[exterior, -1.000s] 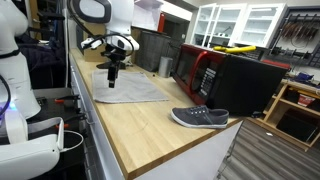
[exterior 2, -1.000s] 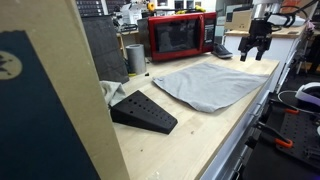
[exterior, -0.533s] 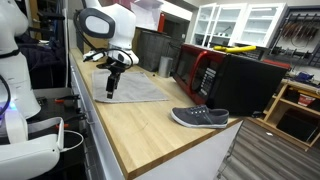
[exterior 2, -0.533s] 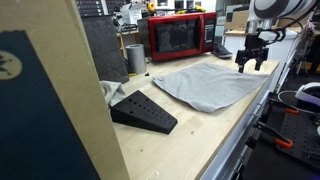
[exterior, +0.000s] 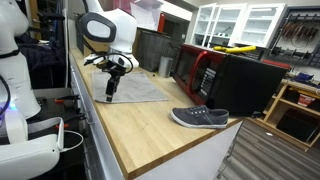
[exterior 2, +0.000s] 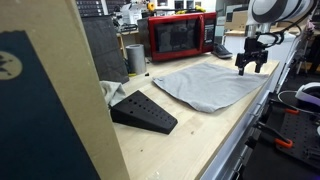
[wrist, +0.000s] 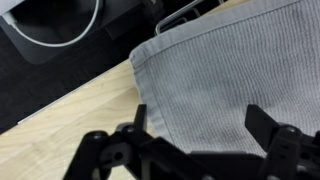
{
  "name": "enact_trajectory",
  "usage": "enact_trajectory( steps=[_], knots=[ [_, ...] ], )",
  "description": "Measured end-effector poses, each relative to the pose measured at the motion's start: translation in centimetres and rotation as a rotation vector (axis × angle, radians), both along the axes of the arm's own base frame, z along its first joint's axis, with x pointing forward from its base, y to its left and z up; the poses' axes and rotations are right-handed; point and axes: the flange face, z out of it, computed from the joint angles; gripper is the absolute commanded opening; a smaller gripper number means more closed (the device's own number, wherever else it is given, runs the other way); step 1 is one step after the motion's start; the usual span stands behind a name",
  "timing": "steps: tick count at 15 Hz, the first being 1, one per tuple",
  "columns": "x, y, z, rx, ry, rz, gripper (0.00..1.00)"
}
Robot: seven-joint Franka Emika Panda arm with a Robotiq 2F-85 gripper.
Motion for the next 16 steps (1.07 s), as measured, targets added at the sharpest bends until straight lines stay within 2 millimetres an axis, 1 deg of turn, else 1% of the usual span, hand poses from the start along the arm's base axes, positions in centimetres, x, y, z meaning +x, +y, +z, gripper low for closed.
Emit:
enact_trajectory(
  steps=[4,5,6,7,8,13,16],
  knots=[
    [-0.2,-0.5,0.0,-0.009,0.003,0.001,1.0],
    [-0.3,-0.7,0.0,-0.012,0.004,0.001,0.75],
    [-0.4,-0.9,0.0,-0.014,0.005,0.0,0.74],
    [-0.5,-1.1,0.0,-0.017,0.006,-0.001,0.68],
    [-0.5,-1.2,0.0,-0.019,0.007,0.0,0.58],
    [-0.5,-1.5,-0.2,-0.034,0.007,0.013,0.2],
    [-0.3,-1.6,0.1,-0.038,0.0,0.014,0.01]
  ],
)
